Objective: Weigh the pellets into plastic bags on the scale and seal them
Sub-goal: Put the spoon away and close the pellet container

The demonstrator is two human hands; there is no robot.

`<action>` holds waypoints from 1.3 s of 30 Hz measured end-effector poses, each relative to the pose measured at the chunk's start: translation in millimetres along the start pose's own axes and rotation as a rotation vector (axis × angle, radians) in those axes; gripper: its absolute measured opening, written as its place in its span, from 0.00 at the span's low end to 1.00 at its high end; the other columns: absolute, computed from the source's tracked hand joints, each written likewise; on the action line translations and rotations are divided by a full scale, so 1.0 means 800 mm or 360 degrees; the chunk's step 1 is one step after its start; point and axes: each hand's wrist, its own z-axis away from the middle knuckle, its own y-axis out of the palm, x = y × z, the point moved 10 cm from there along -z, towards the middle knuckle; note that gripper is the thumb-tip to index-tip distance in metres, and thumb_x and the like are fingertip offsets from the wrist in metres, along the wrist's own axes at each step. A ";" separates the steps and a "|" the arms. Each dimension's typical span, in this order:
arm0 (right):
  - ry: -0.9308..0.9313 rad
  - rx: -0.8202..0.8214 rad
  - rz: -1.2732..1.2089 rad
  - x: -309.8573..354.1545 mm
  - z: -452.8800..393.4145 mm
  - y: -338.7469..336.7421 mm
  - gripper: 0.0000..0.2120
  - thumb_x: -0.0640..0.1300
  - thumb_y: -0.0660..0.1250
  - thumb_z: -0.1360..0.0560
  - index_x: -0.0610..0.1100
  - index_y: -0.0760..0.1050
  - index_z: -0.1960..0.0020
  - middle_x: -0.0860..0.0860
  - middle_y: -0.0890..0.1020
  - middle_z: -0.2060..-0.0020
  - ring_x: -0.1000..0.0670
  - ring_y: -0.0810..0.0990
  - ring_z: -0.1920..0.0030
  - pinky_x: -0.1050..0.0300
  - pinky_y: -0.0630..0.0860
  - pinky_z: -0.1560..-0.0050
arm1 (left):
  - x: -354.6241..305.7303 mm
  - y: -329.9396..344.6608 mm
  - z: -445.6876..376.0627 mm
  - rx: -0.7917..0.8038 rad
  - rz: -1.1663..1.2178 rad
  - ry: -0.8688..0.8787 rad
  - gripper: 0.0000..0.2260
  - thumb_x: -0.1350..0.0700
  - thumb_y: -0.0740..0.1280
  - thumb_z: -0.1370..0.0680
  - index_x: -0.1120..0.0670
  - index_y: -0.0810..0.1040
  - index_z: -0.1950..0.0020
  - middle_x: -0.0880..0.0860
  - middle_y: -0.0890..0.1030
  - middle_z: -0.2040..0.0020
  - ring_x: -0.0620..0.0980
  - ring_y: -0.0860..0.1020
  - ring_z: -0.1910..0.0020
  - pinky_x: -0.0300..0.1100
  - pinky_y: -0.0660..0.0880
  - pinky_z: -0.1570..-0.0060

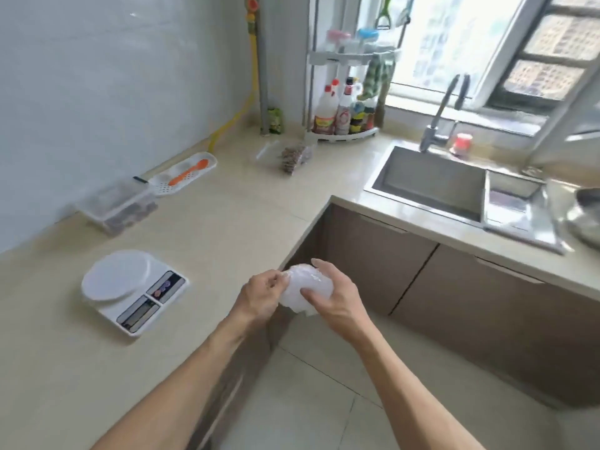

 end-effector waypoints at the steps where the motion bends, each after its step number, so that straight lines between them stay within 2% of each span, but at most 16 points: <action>1: 0.0024 -0.0087 -0.0011 -0.021 0.024 -0.041 0.26 0.45 0.71 0.25 0.51 0.70 0.28 0.58 0.74 0.37 0.57 0.72 0.37 0.78 0.65 0.46 | -0.024 0.046 0.009 0.0090 -0.0026 0.0041 0.16 0.43 0.61 0.21 0.52 0.81 0.54 0.50 0.83 0.56 0.50 0.80 0.56 0.47 0.76 0.53; 4: 0.0167 -0.0347 -0.0065 -0.094 0.113 -0.156 0.25 0.45 0.71 0.25 0.50 0.70 0.29 0.56 0.75 0.37 0.57 0.73 0.38 0.78 0.65 0.47 | -0.078 0.189 0.038 0.0335 -0.0095 0.0137 0.22 0.36 0.61 0.28 0.55 0.79 0.59 0.47 0.78 0.66 0.50 0.75 0.65 0.48 0.72 0.60; 6: 0.0277 -0.0533 -0.0125 -0.146 0.181 -0.229 0.26 0.46 0.71 0.25 0.48 0.70 0.28 0.55 0.75 0.34 0.57 0.72 0.36 0.73 0.64 0.42 | -0.101 0.293 0.062 0.0534 -0.0113 0.0149 0.26 0.34 0.61 0.32 0.57 0.77 0.58 0.45 0.74 0.67 0.48 0.71 0.66 0.46 0.70 0.60; 8: 0.0408 -0.0727 -0.0186 -0.200 0.254 -0.295 0.27 0.46 0.70 0.24 0.48 0.69 0.27 0.54 0.74 0.32 0.56 0.71 0.34 0.70 0.64 0.38 | -0.123 0.400 0.095 0.0756 -0.0133 0.0165 0.29 0.33 0.62 0.34 0.59 0.77 0.56 0.46 0.73 0.66 0.48 0.70 0.65 0.48 0.72 0.58; 11: 0.0639 -0.1034 -0.0256 -0.286 0.373 -0.367 0.26 0.45 0.70 0.24 0.46 0.70 0.27 0.53 0.75 0.32 0.57 0.71 0.35 0.76 0.63 0.42 | -0.146 0.554 0.166 0.1116 -0.0249 0.0239 0.24 0.34 0.62 0.33 0.56 0.77 0.60 0.47 0.73 0.66 0.49 0.71 0.65 0.55 0.77 0.54; 14: 0.0922 -0.1315 -0.0314 -0.371 0.502 -0.401 0.25 0.46 0.69 0.24 0.47 0.70 0.28 0.51 0.76 0.33 0.53 0.73 0.35 0.68 0.66 0.39 | -0.139 0.692 0.257 0.1457 -0.0432 0.0313 0.21 0.39 0.62 0.29 0.58 0.78 0.59 0.50 0.74 0.65 0.49 0.72 0.64 0.55 0.77 0.54; 16: 0.1151 -0.1571 -0.0401 -0.437 0.608 -0.404 0.23 0.45 0.68 0.23 0.46 0.71 0.29 0.52 0.76 0.34 0.53 0.73 0.35 0.66 0.65 0.38 | -0.111 0.790 0.335 0.1731 -0.0568 0.0345 0.20 0.41 0.63 0.27 0.59 0.78 0.58 0.49 0.73 0.67 0.49 0.72 0.66 0.51 0.75 0.59; 18: 0.1243 -0.1700 -0.0426 -0.454 0.658 -0.393 0.20 0.44 0.67 0.22 0.45 0.73 0.31 0.54 0.77 0.39 0.56 0.73 0.39 0.71 0.63 0.43 | -0.088 0.825 0.372 0.1819 -0.0657 0.0321 0.19 0.41 0.63 0.28 0.58 0.77 0.60 0.48 0.72 0.69 0.49 0.71 0.68 0.47 0.72 0.61; 21: 0.1501 -0.1909 -0.0510 -0.528 0.775 -0.354 0.15 0.42 0.65 0.21 0.50 0.74 0.35 0.58 0.76 0.44 0.58 0.73 0.42 0.73 0.64 0.49 | -0.015 0.915 0.476 0.2160 -0.0840 0.0339 0.18 0.40 0.60 0.29 0.55 0.76 0.61 0.50 0.72 0.67 0.49 0.70 0.67 0.45 0.68 0.62; 23: 0.1673 -0.1995 -0.0540 -0.585 0.836 -0.324 0.16 0.44 0.65 0.21 0.49 0.73 0.33 0.57 0.76 0.43 0.58 0.72 0.43 0.70 0.65 0.48 | 0.042 0.964 0.530 0.2332 -0.0960 0.0319 0.18 0.43 0.59 0.24 0.56 0.74 0.61 0.51 0.72 0.66 0.49 0.70 0.66 0.43 0.67 0.63; 26: 0.1906 -0.2051 -0.0558 -0.675 0.905 -0.277 0.18 0.48 0.66 0.21 0.47 0.72 0.31 0.51 0.77 0.38 0.53 0.74 0.40 0.63 0.68 0.45 | 0.125 1.039 0.583 0.2474 -0.1042 0.0254 0.14 0.51 0.60 0.18 0.60 0.78 0.55 0.50 0.75 0.64 0.43 0.73 0.68 0.30 0.68 0.73; 29: 0.2058 -0.2073 -0.0584 -0.769 0.947 -0.236 0.18 0.48 0.66 0.21 0.46 0.73 0.32 0.47 0.77 0.38 0.47 0.76 0.39 0.57 0.72 0.43 | 0.204 1.101 0.604 0.2520 -0.1076 0.0215 0.14 0.51 0.60 0.18 0.61 0.79 0.48 0.55 0.79 0.56 0.45 0.77 0.64 0.28 0.71 0.75; 32: 0.2166 -0.2054 -0.0553 -0.843 0.964 -0.216 0.20 0.48 0.66 0.21 0.45 0.71 0.31 0.46 0.76 0.37 0.46 0.75 0.38 0.57 0.70 0.44 | 0.271 1.142 0.600 0.2499 -0.1118 0.0182 0.14 0.50 0.61 0.18 0.59 0.79 0.46 0.54 0.79 0.56 0.45 0.78 0.63 0.31 0.72 0.74; 37: 0.2286 -0.1917 -0.0431 -0.931 0.965 -0.208 0.27 0.51 0.67 0.22 0.44 0.66 0.27 0.45 0.71 0.31 0.45 0.71 0.33 0.54 0.69 0.37 | 0.333 1.186 0.579 0.2461 -0.1277 0.0269 0.15 0.47 0.59 0.19 0.54 0.79 0.42 0.54 0.79 0.48 0.52 0.77 0.50 0.42 0.72 0.56; 39: 0.2336 -0.1813 -0.0382 -0.950 0.961 -0.207 0.30 0.53 0.68 0.23 0.44 0.64 0.26 0.45 0.69 0.30 0.43 0.70 0.31 0.50 0.70 0.35 | 0.335 1.191 0.570 0.2466 -0.1293 0.0316 0.15 0.48 0.59 0.19 0.54 0.79 0.42 0.53 0.80 0.48 0.52 0.77 0.48 0.43 0.73 0.54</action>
